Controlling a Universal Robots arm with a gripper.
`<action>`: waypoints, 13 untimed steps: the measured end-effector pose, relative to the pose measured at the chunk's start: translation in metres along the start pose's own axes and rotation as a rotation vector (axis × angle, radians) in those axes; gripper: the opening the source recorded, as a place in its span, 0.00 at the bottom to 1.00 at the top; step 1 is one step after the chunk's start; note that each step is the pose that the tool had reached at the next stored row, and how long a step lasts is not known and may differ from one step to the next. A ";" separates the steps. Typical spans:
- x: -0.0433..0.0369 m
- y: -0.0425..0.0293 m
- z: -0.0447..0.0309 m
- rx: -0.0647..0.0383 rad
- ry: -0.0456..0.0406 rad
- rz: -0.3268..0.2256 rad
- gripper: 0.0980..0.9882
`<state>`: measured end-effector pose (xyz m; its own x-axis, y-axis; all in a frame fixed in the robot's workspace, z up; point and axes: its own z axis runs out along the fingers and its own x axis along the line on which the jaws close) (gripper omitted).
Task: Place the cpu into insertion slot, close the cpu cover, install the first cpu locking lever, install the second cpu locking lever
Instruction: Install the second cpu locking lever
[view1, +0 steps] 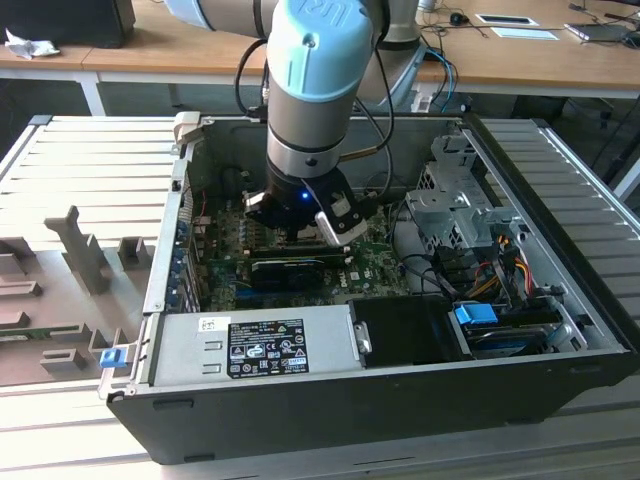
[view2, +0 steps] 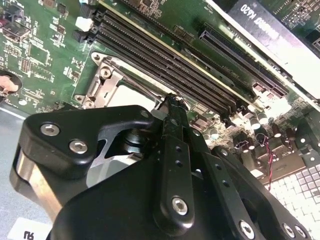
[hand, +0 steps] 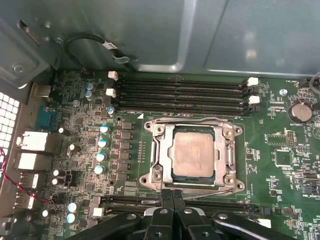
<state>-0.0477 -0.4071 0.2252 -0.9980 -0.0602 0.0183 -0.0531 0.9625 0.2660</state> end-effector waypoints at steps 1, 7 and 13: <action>0.0001 0.0000 0.0000 0.000 0.0000 0.000 0.01; 0.0019 -0.0002 0.0012 0.000 0.0000 0.000 0.01; 0.0025 -0.0005 0.0023 -0.005 -0.0004 0.000 0.01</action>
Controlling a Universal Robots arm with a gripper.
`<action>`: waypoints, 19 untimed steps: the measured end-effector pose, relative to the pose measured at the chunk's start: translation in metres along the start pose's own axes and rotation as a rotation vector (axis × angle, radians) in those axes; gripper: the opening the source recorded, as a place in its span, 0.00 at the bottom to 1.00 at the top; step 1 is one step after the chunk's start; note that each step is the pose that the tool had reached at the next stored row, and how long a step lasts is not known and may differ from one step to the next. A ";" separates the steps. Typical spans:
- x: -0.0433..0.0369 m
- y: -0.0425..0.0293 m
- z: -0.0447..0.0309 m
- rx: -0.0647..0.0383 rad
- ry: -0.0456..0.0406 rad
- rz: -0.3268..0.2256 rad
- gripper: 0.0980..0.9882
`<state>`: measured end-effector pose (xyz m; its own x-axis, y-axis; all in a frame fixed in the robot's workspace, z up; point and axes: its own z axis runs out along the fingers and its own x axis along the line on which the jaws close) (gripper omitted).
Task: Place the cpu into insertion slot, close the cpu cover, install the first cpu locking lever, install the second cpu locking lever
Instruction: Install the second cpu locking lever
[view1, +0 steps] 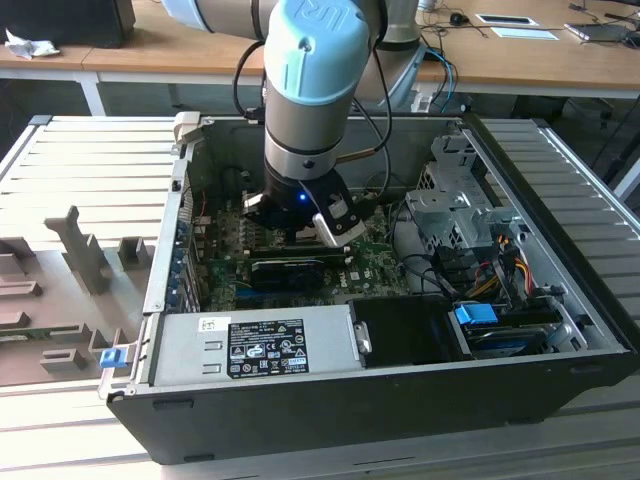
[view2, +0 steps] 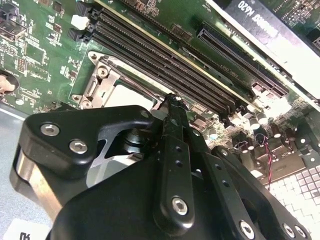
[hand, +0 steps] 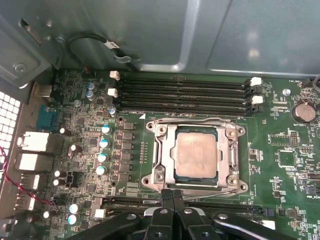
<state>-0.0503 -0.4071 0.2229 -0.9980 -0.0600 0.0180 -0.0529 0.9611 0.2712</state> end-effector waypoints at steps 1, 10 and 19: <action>0.0005 0.0000 0.0001 -0.002 -0.0001 0.000 0.01; 0.0132 -0.0102 0.0126 -0.061 0.0015 -0.019 0.01; 0.0132 -0.0111 0.0141 -0.066 0.0011 -0.019 0.01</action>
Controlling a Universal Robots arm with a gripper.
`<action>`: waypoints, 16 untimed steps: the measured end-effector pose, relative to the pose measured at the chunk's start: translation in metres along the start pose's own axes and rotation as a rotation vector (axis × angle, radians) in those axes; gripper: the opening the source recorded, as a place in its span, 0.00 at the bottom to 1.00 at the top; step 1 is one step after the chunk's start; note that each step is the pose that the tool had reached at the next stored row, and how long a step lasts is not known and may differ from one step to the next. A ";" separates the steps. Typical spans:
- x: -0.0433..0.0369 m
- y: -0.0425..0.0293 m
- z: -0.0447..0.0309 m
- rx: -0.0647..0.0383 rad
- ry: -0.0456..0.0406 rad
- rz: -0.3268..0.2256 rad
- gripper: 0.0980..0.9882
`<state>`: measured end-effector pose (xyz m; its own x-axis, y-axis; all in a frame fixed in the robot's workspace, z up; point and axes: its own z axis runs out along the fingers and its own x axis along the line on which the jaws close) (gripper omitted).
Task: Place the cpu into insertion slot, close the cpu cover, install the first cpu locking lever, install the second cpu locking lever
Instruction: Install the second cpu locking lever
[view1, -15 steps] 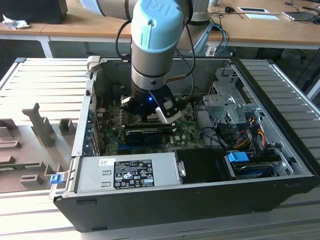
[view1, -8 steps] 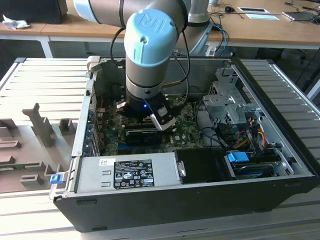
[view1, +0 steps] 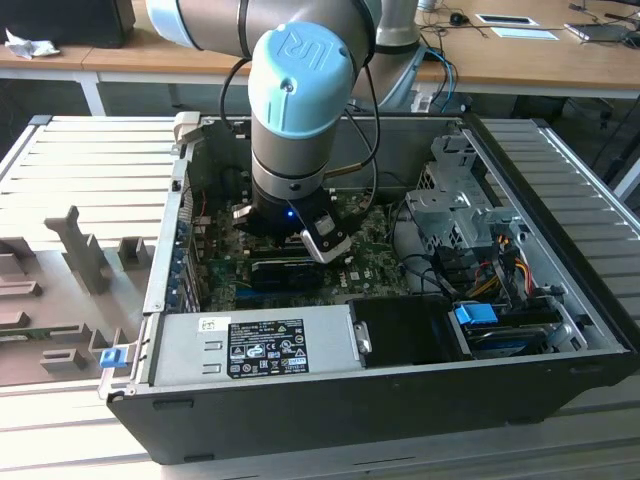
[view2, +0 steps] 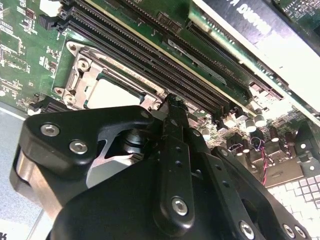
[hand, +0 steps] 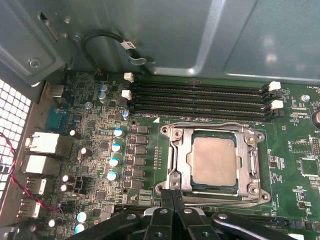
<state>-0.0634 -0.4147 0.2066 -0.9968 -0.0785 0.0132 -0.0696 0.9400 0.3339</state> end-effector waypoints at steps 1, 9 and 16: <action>0.0000 0.0000 0.0000 0.000 0.0000 0.000 0.01; 0.0002 -0.0033 -0.0007 -0.003 -0.0002 0.000 0.01; 0.0010 -0.0112 -0.0034 -0.024 -0.0027 0.002 0.01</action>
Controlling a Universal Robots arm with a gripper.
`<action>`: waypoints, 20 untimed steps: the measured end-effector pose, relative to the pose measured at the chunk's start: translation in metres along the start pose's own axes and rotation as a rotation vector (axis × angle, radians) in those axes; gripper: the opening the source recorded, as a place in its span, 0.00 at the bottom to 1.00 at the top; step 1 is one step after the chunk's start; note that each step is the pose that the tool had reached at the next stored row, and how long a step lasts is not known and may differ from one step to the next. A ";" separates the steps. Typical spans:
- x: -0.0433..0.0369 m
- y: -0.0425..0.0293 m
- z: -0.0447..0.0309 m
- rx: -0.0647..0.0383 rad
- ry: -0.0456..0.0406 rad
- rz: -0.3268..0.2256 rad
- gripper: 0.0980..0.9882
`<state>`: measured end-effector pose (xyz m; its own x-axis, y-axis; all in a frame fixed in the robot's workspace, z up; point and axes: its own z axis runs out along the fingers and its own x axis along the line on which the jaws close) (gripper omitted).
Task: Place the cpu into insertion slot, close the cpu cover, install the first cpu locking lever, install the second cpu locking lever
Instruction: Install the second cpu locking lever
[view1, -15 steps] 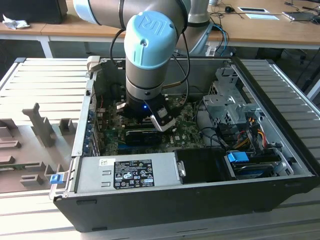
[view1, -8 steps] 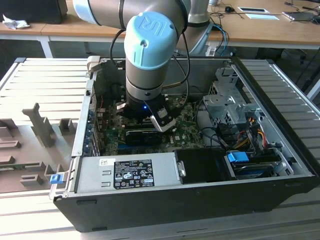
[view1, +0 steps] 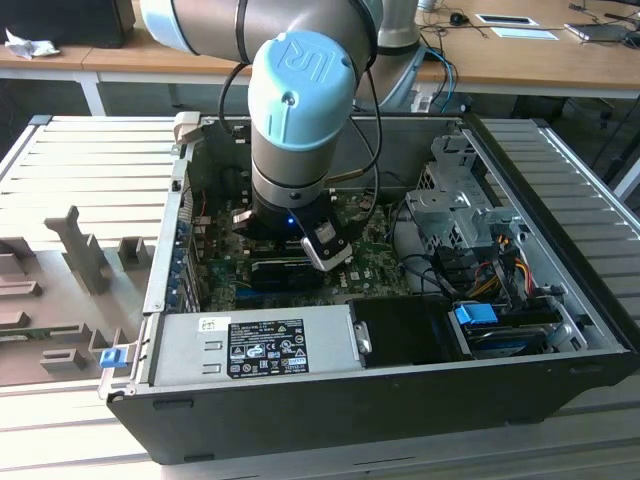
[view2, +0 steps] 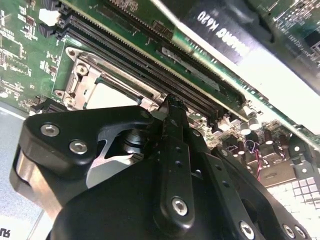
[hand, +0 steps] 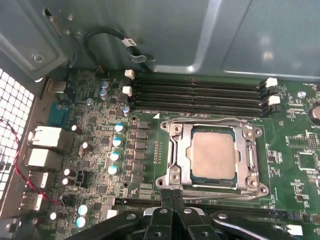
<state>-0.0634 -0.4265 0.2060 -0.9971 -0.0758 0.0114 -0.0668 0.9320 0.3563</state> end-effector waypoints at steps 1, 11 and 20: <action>0.0001 -0.0014 -0.0004 -0.002 -0.0003 0.000 0.01; 0.0049 -0.0045 0.0081 -0.022 -0.0021 0.001 0.01; 0.0063 0.0018 0.0201 -0.064 -0.0051 -0.001 0.01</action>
<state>-0.0705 -0.4181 0.1880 -0.9972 -0.0744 0.0064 -0.0651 0.9075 0.4150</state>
